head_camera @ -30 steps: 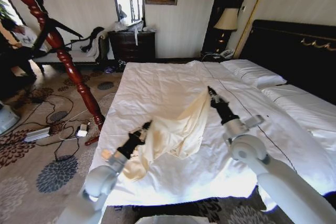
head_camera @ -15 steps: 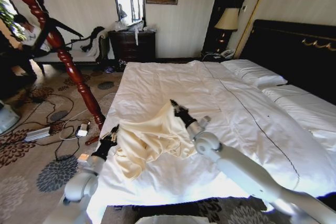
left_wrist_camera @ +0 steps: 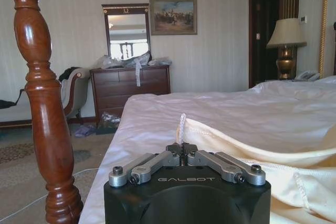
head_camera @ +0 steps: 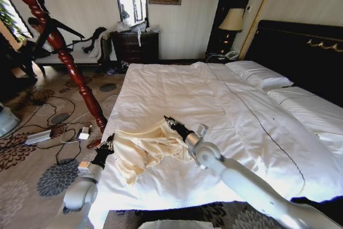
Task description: Pick up the clothes from the bed and hang them on the clothes hanger.
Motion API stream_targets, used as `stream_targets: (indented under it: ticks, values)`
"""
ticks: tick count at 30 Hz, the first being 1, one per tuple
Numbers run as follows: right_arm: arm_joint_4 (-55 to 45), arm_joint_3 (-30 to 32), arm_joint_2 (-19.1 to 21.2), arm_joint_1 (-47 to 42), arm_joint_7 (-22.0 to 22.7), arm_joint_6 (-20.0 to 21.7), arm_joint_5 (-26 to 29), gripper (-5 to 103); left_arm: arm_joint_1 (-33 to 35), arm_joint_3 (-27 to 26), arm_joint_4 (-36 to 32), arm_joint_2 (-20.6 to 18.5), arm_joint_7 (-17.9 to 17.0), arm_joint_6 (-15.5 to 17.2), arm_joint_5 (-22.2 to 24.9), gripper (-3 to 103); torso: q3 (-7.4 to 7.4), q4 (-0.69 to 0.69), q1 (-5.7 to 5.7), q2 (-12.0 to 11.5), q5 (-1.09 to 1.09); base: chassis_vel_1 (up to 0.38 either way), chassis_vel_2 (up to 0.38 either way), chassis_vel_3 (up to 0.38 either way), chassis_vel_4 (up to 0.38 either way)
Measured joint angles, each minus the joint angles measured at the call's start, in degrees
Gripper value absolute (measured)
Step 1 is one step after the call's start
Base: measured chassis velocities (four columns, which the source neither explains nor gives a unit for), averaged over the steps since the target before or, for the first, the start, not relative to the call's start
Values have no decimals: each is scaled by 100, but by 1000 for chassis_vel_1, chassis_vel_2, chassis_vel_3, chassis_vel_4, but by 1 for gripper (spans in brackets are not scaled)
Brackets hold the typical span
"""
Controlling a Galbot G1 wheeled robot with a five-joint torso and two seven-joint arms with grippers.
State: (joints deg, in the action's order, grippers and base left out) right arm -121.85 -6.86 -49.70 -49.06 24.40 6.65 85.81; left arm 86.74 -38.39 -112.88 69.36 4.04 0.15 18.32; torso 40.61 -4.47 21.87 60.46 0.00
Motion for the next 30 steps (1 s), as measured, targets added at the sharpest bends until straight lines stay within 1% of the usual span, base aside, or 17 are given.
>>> stream_targets:
  ticks: [2, 4, 5, 6, 7, 9, 11, 12, 13, 15, 19, 22, 23, 24, 25, 27, 30]
  values:
    - [-83, 72, 12, -66, 61, 26, 85, 51, -6, 4, 11, 5, 0, 0, -10, 1, 0, 1, 0, 0, 0, 0, 0, 0, 0]
    - [-393, 455, 58, -356, 290, 225, 443, 63, -30, 9, 53, 15, 1, -2, -36, 1, 0, 0, 0, 0, 0, 0, 0, 0, 0]
    - [-522, 637, 94, -454, 520, 535, 642, 68, -45, 8, 74, 16, 0, -2, -41, 1, 0, -1, 0, 0, 0, 0, 0, 0, 0]
    - [-522, 637, 94, -454, 520, 535, 642, 68, -45, 8, 74, 16, 0, -2, -41, 1, 0, -1, 0, 0, 0, 0, 0, 0, 0]
    - [-597, 736, 119, -484, 853, 902, 799, 68, -54, 7, 86, 16, -1, -2, -42, 1, 0, -1, 0, 0, 0, 0, 0, 0, 0]
    - [-623, 861, 137, -482, 1472, 1440, 987, 79, -60, 5, 97, 15, -2, -1, -42, 1, 0, 1, 0, 0, 0, 0, 0, 0, 0]
    - [-527, 922, 152, -453, 1664, 1680, 683, 89, -56, -12, 97, 34, -3, -1, -41, 1, 0, 1, 0, 0, 1, 0, 0, 0, 0]
    - [-527, 922, 152, -453, 1664, 1680, 683, 89, -56, -12, 97, 34, -3, -1, -41, 1, 0, 1, 0, 0, 1, 0, 0, 0, 0]
    - [-474, 969, 161, -437, 1644, 1730, 430, 89, -47, -29, 97, 49, -3, -2, -37, 1, 0, 1, 0, 0, 1, 0, 0, 0, 0]
    - [-435, 1096, 184, -390, 1430, 1762, 59, 98, -26, -92, 117, 74, -22, -17, -23, 1, 0, 0, 0, 0, 1, 0, 0, 0, 0]
    - [-482, 1138, 292, -355, 1382, 1777, -84, 100, 6, -206, 165, 83, -64, -46, 23, 1, 0, 1, 0, 0, 0, 0, 0, 0, 0]
    - [-422, 1214, 328, -387, 1904, 1816, 218, 100, 52, -283, 165, 68, -65, -97, 49, 1, 0, 0, 0, 0, 0, 0, 0, 0, 0]
    - [-422, 1214, 328, -387, 1904, 1816, 218, 100, 52, -283, 165, 68, -65, -97, 49, 1, 0, 0, 0, 0, 0, 0, 0, 0, 0]
    - [-395, 1246, 326, -396, 2024, 1840, 354, 100, 58, -292, 165, 65, -65, -102, 51, 1, 0, 0, 0, 0, 0, 0, 0, 0, 0]
    - [-263, 1395, 292, -416, 2404, 1930, 930, 100, 74, -322, 159, 56, -65, -129, 58, 1, 1, 0, 0, 0, 0, 0, 0, 0, 0]
    - [-59, 1554, 229, -416, 2666, 2050, 1526, 100, 90, -338, 143, 50, -65, -151, 63, 1, 1, 0, 0, 0, 0, 0, 0, 0, 0]
    - [248, 1626, 168, -414, 2728, 2207, 1729, 100, 104, -340, 105, 48, -65, -156, 68, 1, 1, 1, 0, 0, 0, 0, 0, 0, 0]
